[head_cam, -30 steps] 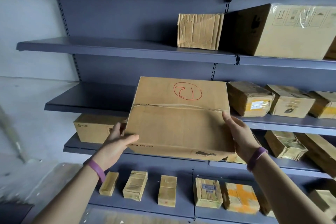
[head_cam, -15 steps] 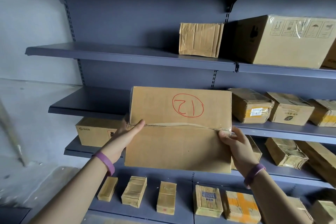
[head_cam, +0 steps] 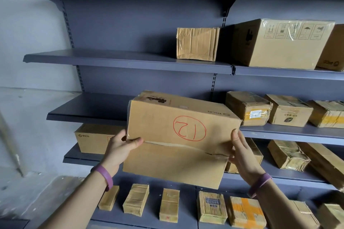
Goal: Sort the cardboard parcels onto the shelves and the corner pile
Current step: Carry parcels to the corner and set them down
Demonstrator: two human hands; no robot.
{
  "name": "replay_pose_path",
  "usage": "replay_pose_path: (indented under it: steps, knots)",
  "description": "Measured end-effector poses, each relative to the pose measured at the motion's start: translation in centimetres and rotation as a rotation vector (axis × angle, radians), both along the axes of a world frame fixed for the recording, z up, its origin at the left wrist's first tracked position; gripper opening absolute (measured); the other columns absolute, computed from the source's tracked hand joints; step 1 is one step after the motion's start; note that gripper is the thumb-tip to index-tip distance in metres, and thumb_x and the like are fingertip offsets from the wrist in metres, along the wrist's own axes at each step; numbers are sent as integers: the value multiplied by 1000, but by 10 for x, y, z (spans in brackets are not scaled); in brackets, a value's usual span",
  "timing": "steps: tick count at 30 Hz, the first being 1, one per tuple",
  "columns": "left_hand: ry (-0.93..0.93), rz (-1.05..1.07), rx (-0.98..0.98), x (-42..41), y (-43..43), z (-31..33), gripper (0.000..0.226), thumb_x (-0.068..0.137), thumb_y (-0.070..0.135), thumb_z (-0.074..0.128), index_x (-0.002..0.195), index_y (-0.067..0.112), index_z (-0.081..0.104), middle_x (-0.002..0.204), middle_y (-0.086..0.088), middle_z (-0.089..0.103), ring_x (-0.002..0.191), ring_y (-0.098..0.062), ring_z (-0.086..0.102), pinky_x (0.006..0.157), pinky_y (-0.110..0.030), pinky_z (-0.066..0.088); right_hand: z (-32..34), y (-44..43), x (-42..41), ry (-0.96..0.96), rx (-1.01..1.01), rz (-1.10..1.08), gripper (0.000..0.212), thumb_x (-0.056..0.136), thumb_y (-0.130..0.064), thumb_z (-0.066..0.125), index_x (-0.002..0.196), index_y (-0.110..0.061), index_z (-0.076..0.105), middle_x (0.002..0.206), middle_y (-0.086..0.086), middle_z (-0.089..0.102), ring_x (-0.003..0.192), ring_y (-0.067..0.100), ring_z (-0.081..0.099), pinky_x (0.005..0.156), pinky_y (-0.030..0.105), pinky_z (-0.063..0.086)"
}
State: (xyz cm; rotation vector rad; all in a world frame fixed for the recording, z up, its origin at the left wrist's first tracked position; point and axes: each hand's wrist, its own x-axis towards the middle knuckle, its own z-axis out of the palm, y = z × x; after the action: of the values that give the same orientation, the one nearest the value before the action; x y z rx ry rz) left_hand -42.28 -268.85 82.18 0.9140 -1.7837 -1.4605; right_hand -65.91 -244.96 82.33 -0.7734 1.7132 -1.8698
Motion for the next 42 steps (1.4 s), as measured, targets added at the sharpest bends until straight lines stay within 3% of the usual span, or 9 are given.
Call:
replay_pose_path:
  steps: [3,6,11,16,19,29,33,37,42]
  knots:
    - [-73,66,-55,3,2,-4,30,84,20,77,110,19,63,104,2,68,103,-22,60,76,-29,44,11,5,-2,-104,27,6,106,54,-98,41,136,-32,50,136,3,54,126,28,52,111,54,37]
    - [-55,92,-23,5,7,-5,29,81,12,79,104,19,63,103,-1,71,103,-25,64,79,-33,49,30,6,-1,-125,17,7,87,66,-96,34,123,-37,59,129,-1,60,119,24,57,105,54,43]
    - [-13,-28,101,13,10,-4,68,64,46,88,121,25,57,123,-3,66,113,-23,60,102,-44,45,38,8,-2,-40,42,-99,79,70,-66,72,124,-12,49,118,13,58,102,28,62,79,41,54]
    - [-12,-123,370,15,-1,11,125,58,94,24,154,15,32,151,-13,44,142,-30,39,120,-48,22,26,15,-7,-27,-25,-46,122,31,-74,85,134,-18,51,115,10,66,101,29,64,81,43,57]
    - [-122,-194,264,19,-4,14,131,48,106,15,149,26,43,145,-6,54,138,-25,46,119,-51,27,21,16,-9,-10,-93,46,69,68,-48,79,131,-32,56,113,4,71,103,29,65,90,46,55]
    - [35,-286,202,17,-3,22,111,37,75,85,133,29,54,122,4,70,123,-19,58,113,-45,36,4,23,-20,-73,-145,187,59,73,-2,67,129,-17,53,108,11,73,106,33,67,77,32,60]
    - [10,-342,180,21,0,18,76,68,61,78,133,29,54,122,8,70,117,-6,62,93,-20,44,6,19,-21,-79,-102,101,103,33,-48,98,121,-16,55,109,7,70,97,25,70,71,32,60]
    - [-37,-344,159,27,-5,4,105,40,67,90,130,26,56,124,10,69,119,-8,61,103,-26,42,10,15,-24,-35,-25,33,132,34,-88,75,146,-25,43,138,6,55,122,27,55,103,53,45]
    - [-87,-372,116,25,-8,-8,110,25,63,94,122,24,59,115,10,73,111,-5,64,97,-26,44,26,8,-17,-100,11,-29,140,29,-101,54,145,-21,43,132,-3,49,123,21,47,108,49,36]
